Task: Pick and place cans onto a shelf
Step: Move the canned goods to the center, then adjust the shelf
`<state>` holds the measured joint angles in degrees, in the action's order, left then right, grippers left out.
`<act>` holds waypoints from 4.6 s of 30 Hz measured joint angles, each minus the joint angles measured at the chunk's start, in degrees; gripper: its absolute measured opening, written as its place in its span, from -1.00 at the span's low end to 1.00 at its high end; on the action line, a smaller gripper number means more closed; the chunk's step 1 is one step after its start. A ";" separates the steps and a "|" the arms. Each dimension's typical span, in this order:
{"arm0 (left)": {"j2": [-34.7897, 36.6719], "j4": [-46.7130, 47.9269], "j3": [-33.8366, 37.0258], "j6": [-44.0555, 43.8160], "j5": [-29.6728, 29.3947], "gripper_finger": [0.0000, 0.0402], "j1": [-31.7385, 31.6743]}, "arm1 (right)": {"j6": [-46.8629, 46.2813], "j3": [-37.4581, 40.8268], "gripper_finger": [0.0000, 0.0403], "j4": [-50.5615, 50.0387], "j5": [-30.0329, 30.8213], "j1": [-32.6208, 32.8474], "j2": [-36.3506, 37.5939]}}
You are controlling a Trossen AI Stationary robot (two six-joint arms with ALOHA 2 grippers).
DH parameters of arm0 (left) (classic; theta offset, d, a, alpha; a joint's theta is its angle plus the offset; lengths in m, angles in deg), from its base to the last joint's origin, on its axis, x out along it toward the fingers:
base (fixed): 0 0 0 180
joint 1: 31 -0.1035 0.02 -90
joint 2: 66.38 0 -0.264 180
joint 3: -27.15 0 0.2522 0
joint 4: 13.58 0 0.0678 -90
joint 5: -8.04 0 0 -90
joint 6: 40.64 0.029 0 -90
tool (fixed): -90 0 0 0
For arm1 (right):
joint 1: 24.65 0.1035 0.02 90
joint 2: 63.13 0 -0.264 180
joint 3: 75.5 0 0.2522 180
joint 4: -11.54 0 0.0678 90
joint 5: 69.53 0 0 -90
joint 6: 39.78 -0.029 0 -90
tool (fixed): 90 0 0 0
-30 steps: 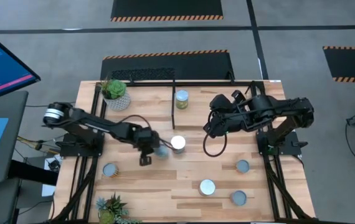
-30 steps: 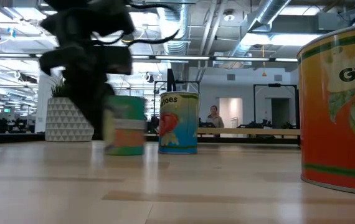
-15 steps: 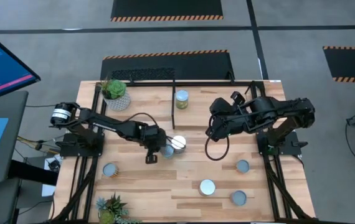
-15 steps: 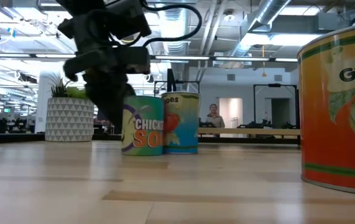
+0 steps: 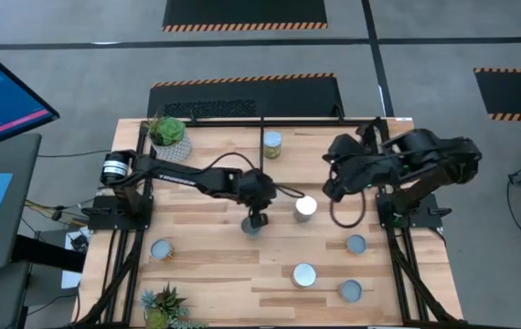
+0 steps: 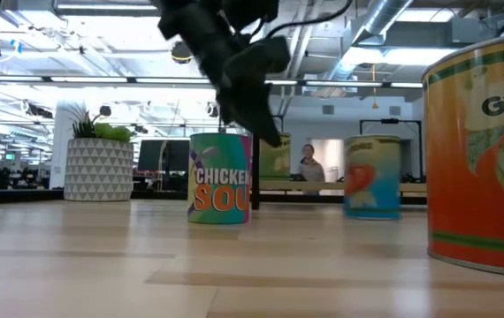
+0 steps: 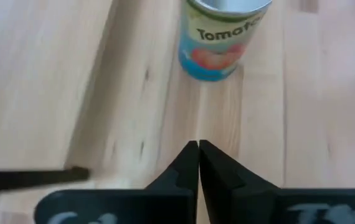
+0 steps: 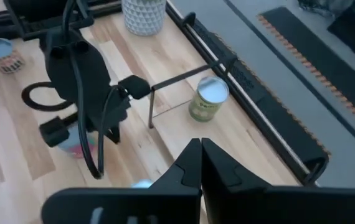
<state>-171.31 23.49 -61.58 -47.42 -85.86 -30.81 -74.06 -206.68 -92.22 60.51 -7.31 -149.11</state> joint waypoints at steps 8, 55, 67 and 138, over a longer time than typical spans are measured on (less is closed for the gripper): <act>2.13 27.19 -4.84 -7.98 -0.21 -1.00 2.73 | 0.91 0.00 -0.87 -0.02 -0.08 3.72 3.60; 41.76 47.33 24.95 -82.64 17.71 -1.00 37.88 | -26.76 34.84 -0.90 0.56 3.54 -1.37 17.87; 32.36 43.56 24.93 -86.08 16.91 -1.00 51.20 | -25.43 34.84 -0.90 0.80 3.53 -3.69 17.73; 33.23 36.59 16.96 -36.91 -8.31 -1.00 16.59 | -4.62 40.24 -0.90 16.24 -11.93 -4.95 16.05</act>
<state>-138.08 60.08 -44.63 -84.33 -94.17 -14.23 -78.67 -166.45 -75.98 48.58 -12.26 -133.06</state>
